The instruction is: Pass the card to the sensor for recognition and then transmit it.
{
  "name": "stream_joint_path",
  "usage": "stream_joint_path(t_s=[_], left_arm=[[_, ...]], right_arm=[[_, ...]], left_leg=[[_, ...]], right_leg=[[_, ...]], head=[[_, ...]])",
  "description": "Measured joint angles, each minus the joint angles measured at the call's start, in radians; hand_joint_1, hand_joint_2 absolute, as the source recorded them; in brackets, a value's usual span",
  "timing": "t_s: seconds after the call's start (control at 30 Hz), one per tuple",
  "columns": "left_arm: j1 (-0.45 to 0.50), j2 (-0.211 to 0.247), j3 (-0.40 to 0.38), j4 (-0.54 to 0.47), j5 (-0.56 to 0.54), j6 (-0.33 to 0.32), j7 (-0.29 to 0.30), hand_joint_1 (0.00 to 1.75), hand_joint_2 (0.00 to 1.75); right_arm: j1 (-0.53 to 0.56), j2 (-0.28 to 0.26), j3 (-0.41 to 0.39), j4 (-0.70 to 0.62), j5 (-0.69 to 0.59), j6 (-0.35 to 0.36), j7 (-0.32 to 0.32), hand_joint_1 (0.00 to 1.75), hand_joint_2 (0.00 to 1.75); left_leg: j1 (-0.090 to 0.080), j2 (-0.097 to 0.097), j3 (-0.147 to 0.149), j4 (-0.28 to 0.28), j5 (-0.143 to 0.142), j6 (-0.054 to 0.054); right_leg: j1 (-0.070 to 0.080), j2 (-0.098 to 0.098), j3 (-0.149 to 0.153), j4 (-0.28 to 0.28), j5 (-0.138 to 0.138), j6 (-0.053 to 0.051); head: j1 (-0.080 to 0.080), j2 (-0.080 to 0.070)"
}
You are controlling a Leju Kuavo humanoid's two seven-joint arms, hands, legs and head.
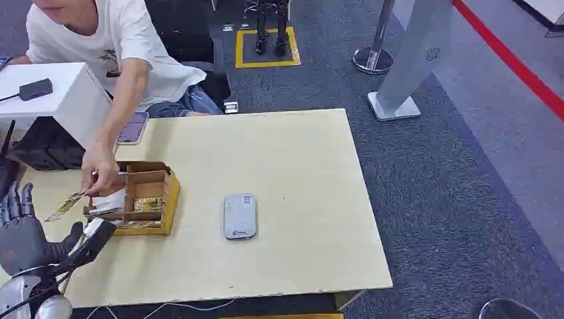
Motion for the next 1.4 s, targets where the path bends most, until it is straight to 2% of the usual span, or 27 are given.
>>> stream_joint_path(t_s=[0.07,0.1,0.17,0.23,0.27,0.3,0.47,1.17,1.2,1.23,1.4], left_arm=[[-0.025,-0.012,-0.021,0.000,0.008,-0.060,-0.060,1.75,1.75],[-0.059,-0.032,-0.060,0.005,-0.013,-0.105,-0.055,1.75,1.75],[-0.122,-0.062,-0.153,0.017,-0.035,-0.121,0.017,1.75,1.75],[-0.162,-0.076,-0.233,0.026,-0.017,-0.112,0.063,1.75,1.75],[-0.184,-0.075,-0.261,0.031,0.002,-0.111,0.071,0.00,1.75],[-0.200,-0.074,-0.281,0.035,0.017,-0.109,0.072,1.75,1.75],[-0.221,-0.060,-0.329,0.037,0.068,-0.064,0.058,1.75,1.75],[-0.222,-0.043,-0.348,0.037,0.084,-0.060,0.057,1.75,1.75],[-0.222,-0.043,-0.348,0.037,0.084,-0.060,0.057,1.20,1.75],[-0.222,-0.043,-0.348,0.037,0.084,-0.060,0.057,0.00,1.75],[-0.217,-0.040,-0.348,0.027,0.086,-0.016,0.037,0.00,1.75]], right_arm=[[-0.001,0.000,0.008,0.000,0.027,0.010,0.010,0.00,1.75],[-0.004,0.000,0.017,-0.001,0.041,0.015,0.022,0.00,1.75],[-0.020,0.001,0.029,-0.003,0.054,0.019,0.036,0.00,1.75],[-0.034,0.002,0.036,-0.005,0.055,0.019,0.041,0.00,1.75],[-0.035,0.002,0.039,-0.006,0.055,0.019,0.041,0.00,1.75],[-0.035,0.002,0.042,-0.007,0.055,0.020,0.041,0.00,1.75],[-0.033,0.002,0.048,-0.007,0.054,0.008,0.039,0.00,1.75],[-0.030,0.000,0.048,-0.007,0.054,0.003,0.038,0.00,1.75],[-0.030,0.000,0.048,-0.007,0.054,0.003,0.038,0.00,1.75],[-0.030,0.000,0.048,-0.007,0.054,0.003,0.038,0.00,1.75],[-0.029,0.000,0.049,-0.007,0.055,0.003,0.035,0.00,1.75]], left_leg=[[0.000,-0.002,-0.001,0.001,0.000,0.000],[-0.001,-0.007,-0.002,0.001,0.001,0.001],[-0.001,-0.012,-0.006,0.002,0.003,0.002],[-0.001,-0.008,-0.005,0.002,0.003,0.002],[-0.001,-0.006,-0.005,0.002,0.003,0.002],[-0.001,-0.006,-0.005,0.002,0.003,0.002],[-0.001,-0.002,-0.004,0.002,0.003,0.002],[-0.001,-0.002,-0.004,0.002,0.003,0.002],[-0.001,-0.002,-0.004,0.002,0.003,0.002],[-0.001,-0.002,-0.005,0.002,0.003,0.002],[-0.001,-0.002,-0.005,0.002,0.003,0.002]], right_leg=[[0.000,-0.001,-0.002,0.000,0.000,0.000],[0.000,-0.007,-0.001,0.000,0.000,0.000],[0.000,-0.012,0.001,0.000,0.000,0.001],[0.000,-0.008,0.001,0.000,0.003,0.001],[0.000,-0.006,0.000,0.000,0.004,0.002],[0.000,-0.006,0.000,0.000,0.004,0.002],[0.000,-0.001,-0.001,0.000,0.004,0.002],[0.000,-0.001,-0.001,0.000,0.003,0.002],[0.000,-0.001,-0.001,0.000,0.003,0.002],[0.000,-0.001,-0.001,0.000,0.003,0.002],[0.000,-0.001,-0.001,0.000,0.003,0.002]], head=[[-0.001,0.000],[-0.001,0.000],[0.001,0.000],[0.004,0.000],[0.002,0.000],[0.003,0.000],[0.002,0.000],[0.002,0.000],[0.002,0.000],[0.002,0.000],[0.002,0.000]])
